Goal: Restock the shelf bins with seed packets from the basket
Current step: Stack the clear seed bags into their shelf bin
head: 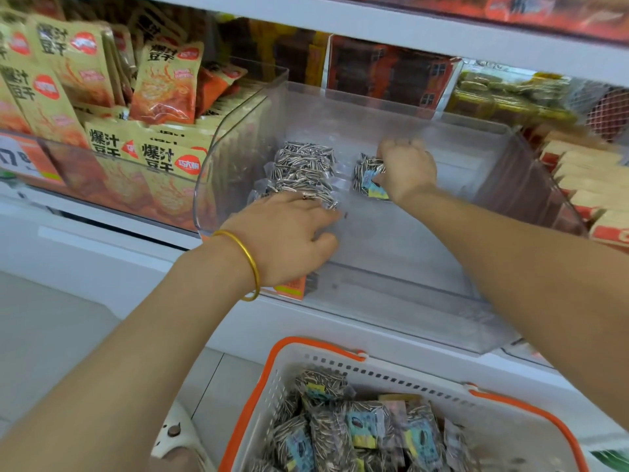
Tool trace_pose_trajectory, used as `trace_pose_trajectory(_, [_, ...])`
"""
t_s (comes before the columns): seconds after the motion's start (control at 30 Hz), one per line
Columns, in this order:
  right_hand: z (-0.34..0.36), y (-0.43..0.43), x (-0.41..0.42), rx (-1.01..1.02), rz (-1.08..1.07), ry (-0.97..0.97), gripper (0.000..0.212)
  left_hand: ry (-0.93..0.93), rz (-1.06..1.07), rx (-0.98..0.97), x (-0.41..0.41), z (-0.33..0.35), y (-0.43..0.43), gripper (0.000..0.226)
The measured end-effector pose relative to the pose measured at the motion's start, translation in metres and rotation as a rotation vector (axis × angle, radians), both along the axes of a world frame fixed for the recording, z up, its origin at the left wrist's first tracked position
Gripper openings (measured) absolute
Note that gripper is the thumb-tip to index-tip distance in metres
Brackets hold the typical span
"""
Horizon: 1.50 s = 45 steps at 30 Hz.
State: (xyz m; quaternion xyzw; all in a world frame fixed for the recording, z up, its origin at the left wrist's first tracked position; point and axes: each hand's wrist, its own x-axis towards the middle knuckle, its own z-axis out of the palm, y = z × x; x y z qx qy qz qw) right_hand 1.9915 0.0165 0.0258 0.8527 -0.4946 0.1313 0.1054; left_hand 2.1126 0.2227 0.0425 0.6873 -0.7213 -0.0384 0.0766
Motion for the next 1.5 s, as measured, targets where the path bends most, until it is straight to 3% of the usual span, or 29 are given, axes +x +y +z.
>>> trace_pose_trajectory(0.3, [0.01,0.004,-0.009,0.055,-0.035,-0.029,0.043,-0.002,-0.012,-0.118,0.001,-0.004,0.001,0.084])
trace_pose_trajectory(0.4, [0.032,0.027,-0.012,0.115,0.012,-0.169,0.032,0.026,-0.039,-0.276,0.001,-0.002,0.006,0.066])
trace_pose_trajectory(0.53, [0.061,0.107,-0.047,0.068,0.227,-0.423,0.023,-0.026,-0.172,-0.663,-0.013,0.011,0.032,0.034])
trace_pose_trajectory(0.63, [0.057,0.192,-0.09,0.097,0.395,-0.636,0.02,0.029,-0.276,-0.717,-0.033,0.006,0.068,0.027])
trace_pose_trajectory(0.73, [0.006,0.244,-0.125,0.404,0.428,-0.653,0.015,0.05,-0.273,-0.431,-0.05,-0.035,0.099,0.031])
trace_pose_trajectory(0.83, [-0.082,0.251,-0.142,0.876,0.275,-0.33,0.014,0.01,-0.202,0.124,-0.064,-0.073,0.113,0.043])
trace_pose_trajectory(0.93, [-0.164,0.247,-0.153,1.072,0.151,-0.024,0.026,-0.089,-0.116,0.512,-0.066,-0.105,0.114,0.034])
trace_pose_trajectory(1.03, [-0.201,0.256,-0.147,1.151,0.049,-0.028,0.042,-0.171,-0.106,0.756,-0.066,-0.128,0.111,0.036])
trace_pose_trajectory(1.13, [-0.215,0.264,-0.123,1.098,0.042,-0.052,0.069,-0.138,-0.144,0.897,-0.069,-0.141,0.108,0.037])
trace_pose_trajectory(1.23, [-0.225,0.271,-0.102,1.017,-0.012,0.04,0.086,-0.013,-0.186,0.969,-0.066,-0.152,0.108,0.034])
trace_pose_trajectory(1.4, [-0.229,0.269,-0.098,1.031,-0.074,-0.026,0.07,-0.052,-0.305,1.086,-0.079,-0.173,0.117,0.042])
trace_pose_trajectory(1.5, [-0.218,0.26,-0.106,1.138,-0.065,-0.328,0.06,-0.089,-0.345,1.069,-0.087,-0.185,0.119,0.023])
